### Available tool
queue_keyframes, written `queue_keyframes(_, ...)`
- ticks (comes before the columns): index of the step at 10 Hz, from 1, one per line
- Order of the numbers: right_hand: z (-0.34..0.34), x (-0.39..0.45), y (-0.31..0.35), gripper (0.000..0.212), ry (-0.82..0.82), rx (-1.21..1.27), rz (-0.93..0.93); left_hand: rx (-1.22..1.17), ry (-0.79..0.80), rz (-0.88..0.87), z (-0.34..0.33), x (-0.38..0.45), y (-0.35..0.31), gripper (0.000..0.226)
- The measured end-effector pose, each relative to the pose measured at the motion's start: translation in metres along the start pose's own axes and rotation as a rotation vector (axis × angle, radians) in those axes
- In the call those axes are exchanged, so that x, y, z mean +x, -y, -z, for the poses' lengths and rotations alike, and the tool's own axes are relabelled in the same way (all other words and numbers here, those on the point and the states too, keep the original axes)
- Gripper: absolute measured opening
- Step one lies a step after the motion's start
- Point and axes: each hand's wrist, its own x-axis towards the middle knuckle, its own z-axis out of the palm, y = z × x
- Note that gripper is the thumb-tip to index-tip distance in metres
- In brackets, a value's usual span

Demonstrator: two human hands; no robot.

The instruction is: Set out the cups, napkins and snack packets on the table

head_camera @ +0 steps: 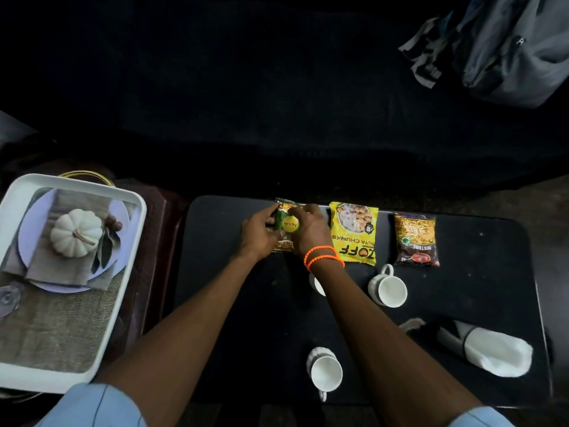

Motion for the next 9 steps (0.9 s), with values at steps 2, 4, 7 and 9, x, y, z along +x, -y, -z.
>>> queue_keyframes(2,-0.002,-0.002,0.0,0.052,0.002,0.04,0.039,-0.038,-0.032,0.016,0.0,-0.008,0.001,0.079)
queue_keyframes(4,-0.003,-0.003,0.0,0.051,0.013,0.002,0.054,-0.002,-0.026,0.018,0.003,-0.009,0.002,0.08)
queue_keyframes(7,0.043,-0.016,0.001,0.053,-0.263,-0.217,0.147,0.185,-0.21,-0.197,0.022,-0.02,-0.025,0.074)
queue_keyframes(9,0.122,-0.014,0.029,0.063,-0.426,-0.306,0.192,0.361,-0.373,-0.477,0.063,-0.035,-0.099,0.069)
